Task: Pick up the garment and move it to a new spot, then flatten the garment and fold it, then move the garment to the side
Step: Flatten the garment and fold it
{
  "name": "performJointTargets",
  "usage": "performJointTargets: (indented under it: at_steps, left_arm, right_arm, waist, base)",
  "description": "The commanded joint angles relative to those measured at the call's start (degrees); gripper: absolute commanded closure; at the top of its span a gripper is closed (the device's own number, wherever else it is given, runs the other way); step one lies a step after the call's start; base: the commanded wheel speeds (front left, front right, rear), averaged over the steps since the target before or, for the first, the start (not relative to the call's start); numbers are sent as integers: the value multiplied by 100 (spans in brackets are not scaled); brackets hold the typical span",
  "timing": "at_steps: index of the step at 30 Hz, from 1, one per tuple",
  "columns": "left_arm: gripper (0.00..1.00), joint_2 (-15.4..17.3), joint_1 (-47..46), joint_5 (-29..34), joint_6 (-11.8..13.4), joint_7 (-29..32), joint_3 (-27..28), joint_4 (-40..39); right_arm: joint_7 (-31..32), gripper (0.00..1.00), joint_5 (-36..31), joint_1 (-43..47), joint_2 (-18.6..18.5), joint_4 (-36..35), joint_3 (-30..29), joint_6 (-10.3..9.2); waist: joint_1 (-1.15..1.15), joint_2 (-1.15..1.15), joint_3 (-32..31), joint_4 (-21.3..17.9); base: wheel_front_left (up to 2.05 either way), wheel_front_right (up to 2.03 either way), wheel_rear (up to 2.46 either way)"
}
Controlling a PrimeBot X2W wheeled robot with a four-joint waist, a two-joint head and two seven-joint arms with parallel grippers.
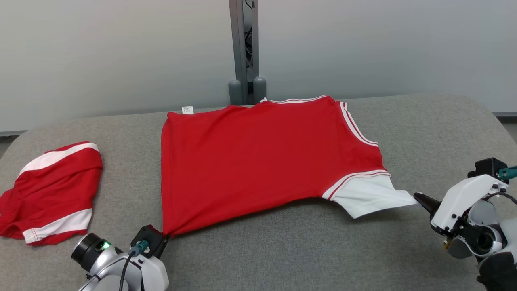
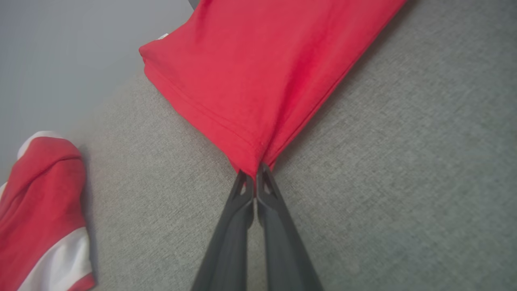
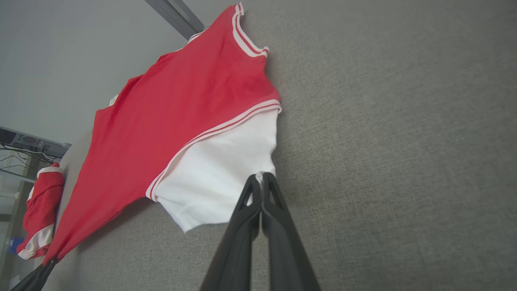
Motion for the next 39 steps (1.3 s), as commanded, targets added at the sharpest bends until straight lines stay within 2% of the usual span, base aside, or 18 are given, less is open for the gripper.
performJointTargets:
  at_steps: [1,11,12,16,24,29,33,39]
  left_arm:
    - [100,75,74,-40,-14,30,-13,-25]
    - [100,373,520,-366,-41,744,-493,-719]
    - [100,548,624,-498,-43,975,-646,-1018]
    - [100,1020,851,-843,-43,1541,-944,-1808]
    - [100,2212,1421,-1798,-43,2911,-1343,-3956]
    - [100,2843,1690,-2231,-43,3707,-1430,-5198]
    - [100,3165,1844,-2503,-43,4179,-1471,-5898]
    - [100,3336,1961,-2716,7,4524,-1516,-6416]
  right_arm:
    - [129,100,48,137,-104,-88,-20,11]
    - [1636,100,-26,969,-394,-1209,-299,8]
    - [2001,100,-65,1182,-416,-1513,-444,7]
    - [2691,100,-232,1562,-399,-2154,-868,7]
    - [4119,100,-564,2407,-56,-3668,-1749,7]
    - [4926,100,-808,2874,353,-4499,-2272,7]
    - [5448,100,-974,3160,663,-5066,-2533,7]
    - [5815,100,-1096,3334,893,-5528,-2722,7]
  waist:
    - [0,0,-22,-10]
    - [0,0,-116,50]
    - [0,0,-128,67]
    - [0,0,-148,103]
    - [0,0,-130,190]
    - [0,0,-110,246]
    - [0,0,-83,262]
    - [0,0,-41,246]
  base:
    - [0,0,0]
    - [0,0,0]
    - [0,0,0]
    - [0,0,0]
    - [0,0,0]
    - [0,0,0]
    - [0,0,0]
    - [0,0,0]
